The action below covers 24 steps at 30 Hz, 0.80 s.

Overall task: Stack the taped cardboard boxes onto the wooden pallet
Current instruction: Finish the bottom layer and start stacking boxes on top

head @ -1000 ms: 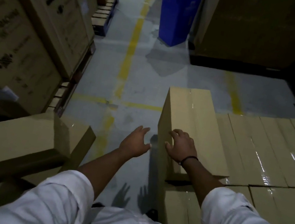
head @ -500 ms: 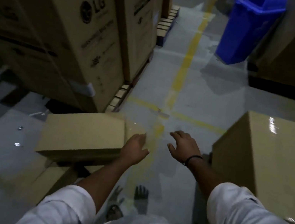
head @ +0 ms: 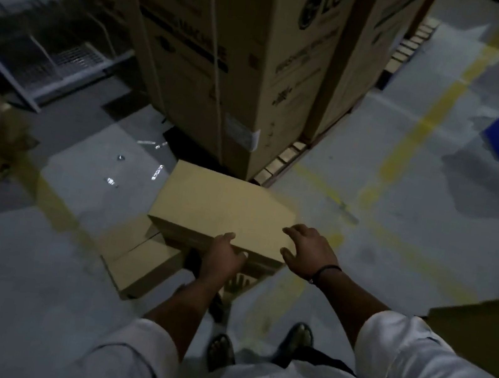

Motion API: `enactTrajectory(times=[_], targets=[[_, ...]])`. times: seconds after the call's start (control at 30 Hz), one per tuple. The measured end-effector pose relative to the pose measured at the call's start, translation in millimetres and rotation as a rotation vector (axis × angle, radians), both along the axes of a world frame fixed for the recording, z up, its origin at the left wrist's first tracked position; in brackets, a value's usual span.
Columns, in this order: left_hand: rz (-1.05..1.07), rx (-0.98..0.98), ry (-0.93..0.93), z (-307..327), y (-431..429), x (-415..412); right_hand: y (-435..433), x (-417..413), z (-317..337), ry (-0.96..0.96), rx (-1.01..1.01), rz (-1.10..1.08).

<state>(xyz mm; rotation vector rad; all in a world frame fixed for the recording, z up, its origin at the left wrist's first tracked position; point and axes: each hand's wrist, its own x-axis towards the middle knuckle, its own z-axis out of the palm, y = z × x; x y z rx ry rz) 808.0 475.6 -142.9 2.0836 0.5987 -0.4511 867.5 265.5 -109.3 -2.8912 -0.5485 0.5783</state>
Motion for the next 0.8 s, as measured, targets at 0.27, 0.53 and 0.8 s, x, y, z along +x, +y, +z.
enactTrajectory(times=[0.27, 0.53, 0.8], targets=[[0.091, -0.011, 0.087, -41.5, 4.9, 26.1, 17.5, 68.0, -38.6, 0.098, -0.083, 0.12], [0.132, 0.131, 0.149, -94.5, -15.2, 109.2, 29.9, 176.0, -108.7, 0.204, -0.135, 0.188], [0.255, 0.093, 0.25, -163.4, -24.7, 143.6, 69.4, 266.4, -190.7, 0.293, -0.173, 0.275]])
